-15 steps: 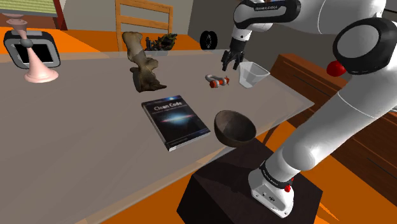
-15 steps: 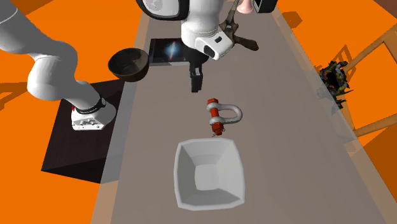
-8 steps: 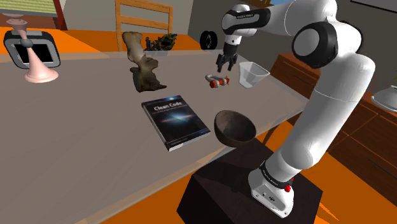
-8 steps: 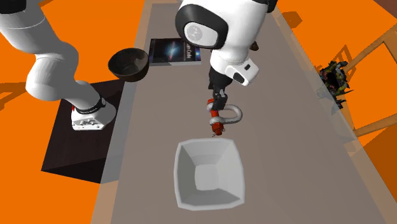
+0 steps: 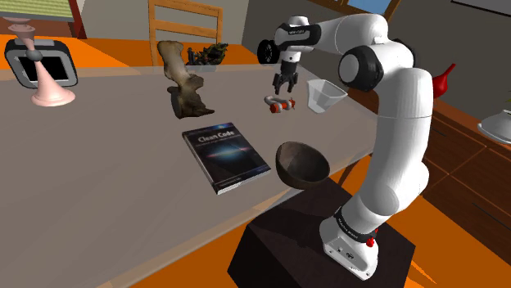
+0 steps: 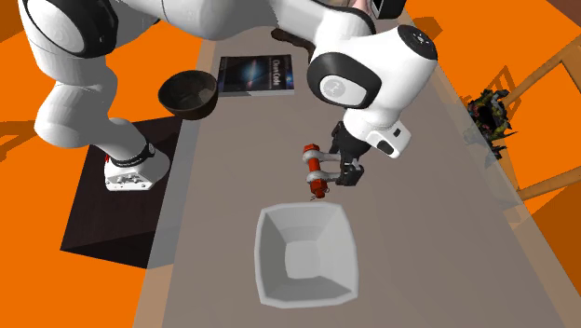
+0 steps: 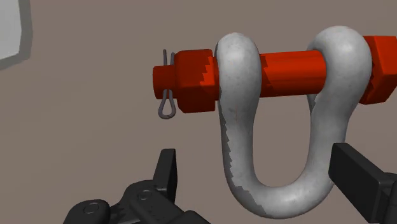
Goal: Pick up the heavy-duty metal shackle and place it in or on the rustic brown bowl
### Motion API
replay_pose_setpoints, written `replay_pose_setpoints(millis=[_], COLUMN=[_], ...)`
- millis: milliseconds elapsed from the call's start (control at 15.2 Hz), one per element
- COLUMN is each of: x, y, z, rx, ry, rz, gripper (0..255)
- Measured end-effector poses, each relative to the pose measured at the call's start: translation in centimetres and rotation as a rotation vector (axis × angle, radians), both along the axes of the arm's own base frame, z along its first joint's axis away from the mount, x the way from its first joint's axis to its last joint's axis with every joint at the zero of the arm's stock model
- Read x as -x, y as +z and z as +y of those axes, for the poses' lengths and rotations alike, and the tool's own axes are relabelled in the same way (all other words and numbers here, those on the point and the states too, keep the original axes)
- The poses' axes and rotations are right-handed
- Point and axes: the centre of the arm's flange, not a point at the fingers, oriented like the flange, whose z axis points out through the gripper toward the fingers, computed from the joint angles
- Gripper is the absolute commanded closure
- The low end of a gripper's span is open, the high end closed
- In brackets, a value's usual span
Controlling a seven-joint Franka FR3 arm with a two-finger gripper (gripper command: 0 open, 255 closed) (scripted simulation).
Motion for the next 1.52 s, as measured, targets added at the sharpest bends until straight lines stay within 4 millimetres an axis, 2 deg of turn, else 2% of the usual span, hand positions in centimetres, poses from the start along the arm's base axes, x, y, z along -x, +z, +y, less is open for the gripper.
replay_pose_setpoints(millis=[462,858,924,1518], x=[0.1,0.3,0.3,0.3], y=[-3.7,-4.0,-4.0,-3.9], z=[-0.2,-0.1,-0.1,-0.1], rx=[0.0,0.001,0.001,0.0], ry=[0.001,0.001,0.001,0.001], rz=[0.002,0.001,0.001,0.001], gripper=[0,0,255,255])
